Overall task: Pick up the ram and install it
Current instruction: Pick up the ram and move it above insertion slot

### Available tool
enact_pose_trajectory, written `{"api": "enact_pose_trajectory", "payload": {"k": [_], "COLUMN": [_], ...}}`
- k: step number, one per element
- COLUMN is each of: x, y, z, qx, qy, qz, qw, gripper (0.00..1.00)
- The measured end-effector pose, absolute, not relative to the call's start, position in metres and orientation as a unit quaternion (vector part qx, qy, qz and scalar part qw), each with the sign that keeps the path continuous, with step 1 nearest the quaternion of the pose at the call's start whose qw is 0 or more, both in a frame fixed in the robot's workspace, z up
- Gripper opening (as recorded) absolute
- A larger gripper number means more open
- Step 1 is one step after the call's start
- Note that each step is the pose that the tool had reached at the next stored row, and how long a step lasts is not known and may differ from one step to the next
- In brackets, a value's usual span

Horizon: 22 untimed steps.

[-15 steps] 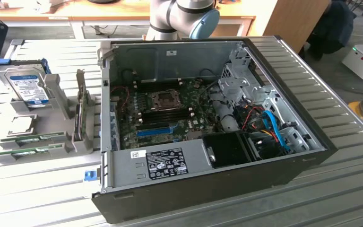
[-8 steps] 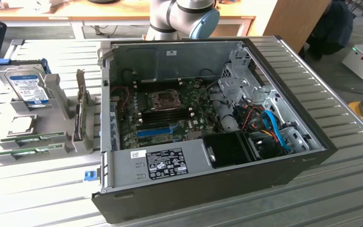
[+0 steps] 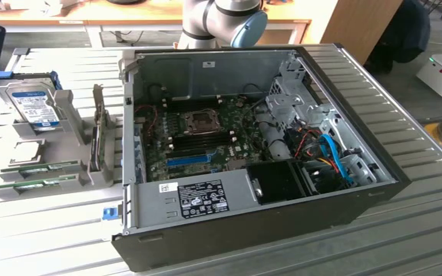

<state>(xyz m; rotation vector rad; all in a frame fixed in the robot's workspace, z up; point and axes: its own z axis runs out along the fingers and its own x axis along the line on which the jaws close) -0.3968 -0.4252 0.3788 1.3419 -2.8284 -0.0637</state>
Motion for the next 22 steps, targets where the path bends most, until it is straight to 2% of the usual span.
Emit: {"api": "enact_pose_trajectory", "payload": {"k": [22], "x": [-0.3968], "y": [-0.4252], "z": [0.3775], "qx": [0.564], "qy": [-0.825], "qz": [-0.019], "qw": [0.008], "gripper": [0.11]}}
